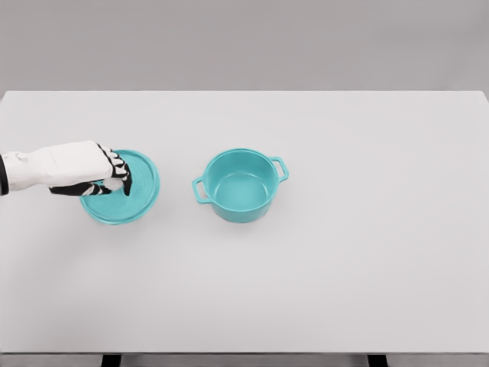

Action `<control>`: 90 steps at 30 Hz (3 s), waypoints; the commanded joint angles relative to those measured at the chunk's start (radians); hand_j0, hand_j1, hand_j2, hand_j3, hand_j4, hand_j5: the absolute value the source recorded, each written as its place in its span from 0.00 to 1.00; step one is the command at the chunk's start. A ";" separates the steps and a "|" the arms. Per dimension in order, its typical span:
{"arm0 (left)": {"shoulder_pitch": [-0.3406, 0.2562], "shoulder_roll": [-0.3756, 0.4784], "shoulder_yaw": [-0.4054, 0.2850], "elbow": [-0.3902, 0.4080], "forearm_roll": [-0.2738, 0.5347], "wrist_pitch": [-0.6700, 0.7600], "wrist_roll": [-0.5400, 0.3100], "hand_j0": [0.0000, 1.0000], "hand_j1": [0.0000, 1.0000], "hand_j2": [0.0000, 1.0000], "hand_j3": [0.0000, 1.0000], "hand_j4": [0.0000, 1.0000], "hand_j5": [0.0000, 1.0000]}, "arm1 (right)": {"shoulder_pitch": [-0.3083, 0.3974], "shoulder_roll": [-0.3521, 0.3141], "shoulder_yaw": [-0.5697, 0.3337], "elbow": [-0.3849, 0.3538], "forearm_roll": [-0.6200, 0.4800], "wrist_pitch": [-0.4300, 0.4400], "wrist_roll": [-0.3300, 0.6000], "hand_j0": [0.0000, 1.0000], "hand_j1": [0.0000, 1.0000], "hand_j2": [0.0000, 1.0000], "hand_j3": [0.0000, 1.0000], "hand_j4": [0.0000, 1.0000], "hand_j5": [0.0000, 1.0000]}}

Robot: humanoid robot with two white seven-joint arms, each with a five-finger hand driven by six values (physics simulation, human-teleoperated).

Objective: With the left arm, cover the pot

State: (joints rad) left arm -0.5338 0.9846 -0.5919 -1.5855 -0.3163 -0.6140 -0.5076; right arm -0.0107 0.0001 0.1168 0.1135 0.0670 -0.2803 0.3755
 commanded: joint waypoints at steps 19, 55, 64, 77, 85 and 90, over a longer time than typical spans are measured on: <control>-0.037 -0.004 -0.011 -0.070 0.011 0.003 0.015 0.49 0.49 0.49 0.49 0.49 0.49 | 0.000 0.000 0.000 0.000 0.001 0.000 0.000 1.00 1.00 1.00 1.00 1.00 1.00; -0.152 -0.069 -0.112 -0.093 0.002 0.003 0.014 0.50 0.50 0.50 0.50 0.50 0.50 | 0.000 0.000 0.000 0.000 0.001 0.000 0.000 1.00 1.00 1.00 1.00 1.00 1.00; -0.183 -0.084 -0.141 -0.088 0.000 0.003 0.015 0.50 0.50 0.50 0.50 0.50 0.50 | 0.000 0.000 0.000 0.000 0.001 0.000 0.000 1.00 1.00 1.00 1.00 1.00 1.00; -0.218 -0.116 -0.189 -0.082 -0.003 0.003 0.011 0.50 0.50 0.50 0.50 0.50 0.50 | 0.000 0.000 0.000 0.000 0.001 0.000 0.000 1.00 1.00 1.00 1.00 1.00 1.00; -0.252 -0.118 -0.229 -0.073 -0.003 0.003 0.005 0.50 0.50 0.50 0.50 0.50 0.50 | 0.000 0.000 0.000 0.000 0.001 0.000 0.000 1.00 1.00 1.00 1.00 1.00 1.00; -0.262 -0.129 -0.230 -0.068 -0.009 0.003 0.004 0.51 0.51 0.51 0.51 0.51 0.51 | 0.000 0.000 0.000 0.000 0.001 0.000 0.000 1.00 1.00 1.00 1.00 1.00 1.00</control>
State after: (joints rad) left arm -0.7961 0.8587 -0.8212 -1.6564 -0.3296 -0.6137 -0.5031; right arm -0.0107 0.0001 0.1168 0.1136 0.0670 -0.2803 0.3755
